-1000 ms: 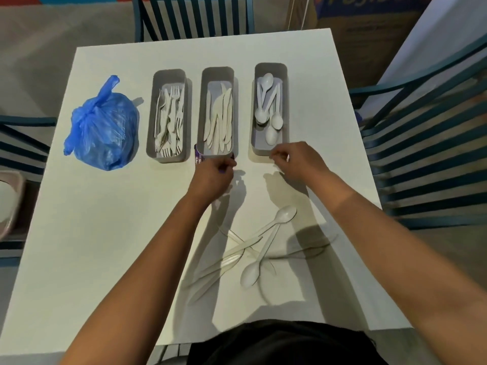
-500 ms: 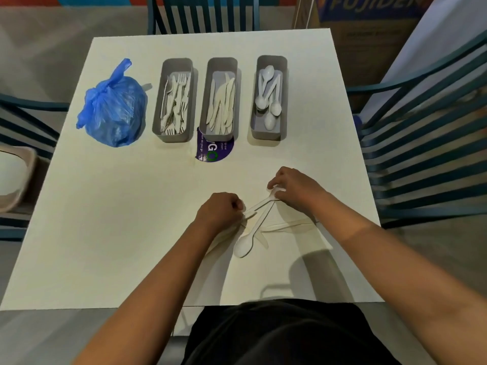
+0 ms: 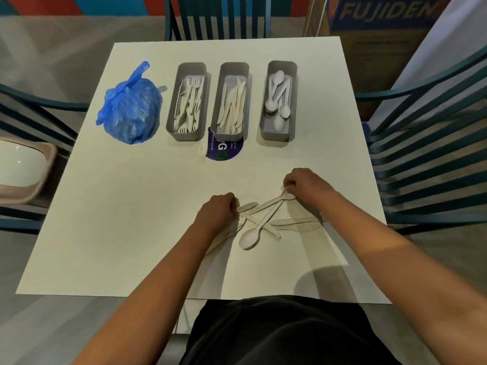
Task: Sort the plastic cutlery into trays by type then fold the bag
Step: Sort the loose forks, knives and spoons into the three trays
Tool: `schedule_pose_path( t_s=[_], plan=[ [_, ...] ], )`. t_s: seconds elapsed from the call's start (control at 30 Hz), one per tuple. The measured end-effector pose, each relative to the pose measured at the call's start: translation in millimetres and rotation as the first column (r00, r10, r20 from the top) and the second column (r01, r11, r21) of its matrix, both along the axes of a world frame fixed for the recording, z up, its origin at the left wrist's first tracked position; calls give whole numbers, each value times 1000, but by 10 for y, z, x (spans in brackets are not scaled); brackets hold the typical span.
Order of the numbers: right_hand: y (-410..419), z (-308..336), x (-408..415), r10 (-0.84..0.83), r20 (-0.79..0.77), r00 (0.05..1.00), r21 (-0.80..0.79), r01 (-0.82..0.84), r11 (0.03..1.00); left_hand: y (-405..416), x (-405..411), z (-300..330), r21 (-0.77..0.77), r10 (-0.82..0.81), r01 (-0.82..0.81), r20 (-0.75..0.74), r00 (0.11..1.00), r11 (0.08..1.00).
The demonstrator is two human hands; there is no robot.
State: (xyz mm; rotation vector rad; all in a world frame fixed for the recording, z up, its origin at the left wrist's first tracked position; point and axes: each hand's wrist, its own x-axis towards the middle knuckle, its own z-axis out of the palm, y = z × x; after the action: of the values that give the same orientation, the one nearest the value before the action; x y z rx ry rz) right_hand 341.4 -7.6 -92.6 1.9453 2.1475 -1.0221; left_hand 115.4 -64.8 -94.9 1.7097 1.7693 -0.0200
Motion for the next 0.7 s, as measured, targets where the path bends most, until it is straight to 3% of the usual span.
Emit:
schedule_pose_path(
  t_s=[0.1, 0.17, 0.27, 0.33, 0.4, 0.5, 0.63, 0.7],
  plan=[
    [60, 31, 32, -20, 29, 999, 37, 18, 999, 57, -48, 24, 29, 104, -111, 183, 978, 993],
    [92, 55, 56, -51, 20, 999, 65, 49, 997, 128, -80, 95, 15, 232, -252, 338, 912, 968],
    [109, 71, 87, -145, -70, 987, 106, 152, 983, 206, -92, 265, -300, 522, -433, 586, 620, 850],
    [112, 85, 88, -223, -171, 960, 110, 244, 963, 249, -89, 360, -475, 625, -411, 650, 433, 778],
    [125, 101, 61, -281, -261, 923, 95, 315, 944, 291, -80, 414, -540, 656, -381, 678, 331, 750],
    [183, 137, -17, -332, -320, 887, 66, 370, 927, 346, -45, 484, -569, 671, -367, 684, 285, 736],
    [293, 193, -117, -399, -383, 833, 21, 439, 898, 455, -57, 486, -549, 627, -304, 672, 393, 779],
    [359, 223, -155, -430, -402, 809, 11, 473, 881, 532, -64, 508, -546, 625, -306, 676, 391, 780]
  ],
)
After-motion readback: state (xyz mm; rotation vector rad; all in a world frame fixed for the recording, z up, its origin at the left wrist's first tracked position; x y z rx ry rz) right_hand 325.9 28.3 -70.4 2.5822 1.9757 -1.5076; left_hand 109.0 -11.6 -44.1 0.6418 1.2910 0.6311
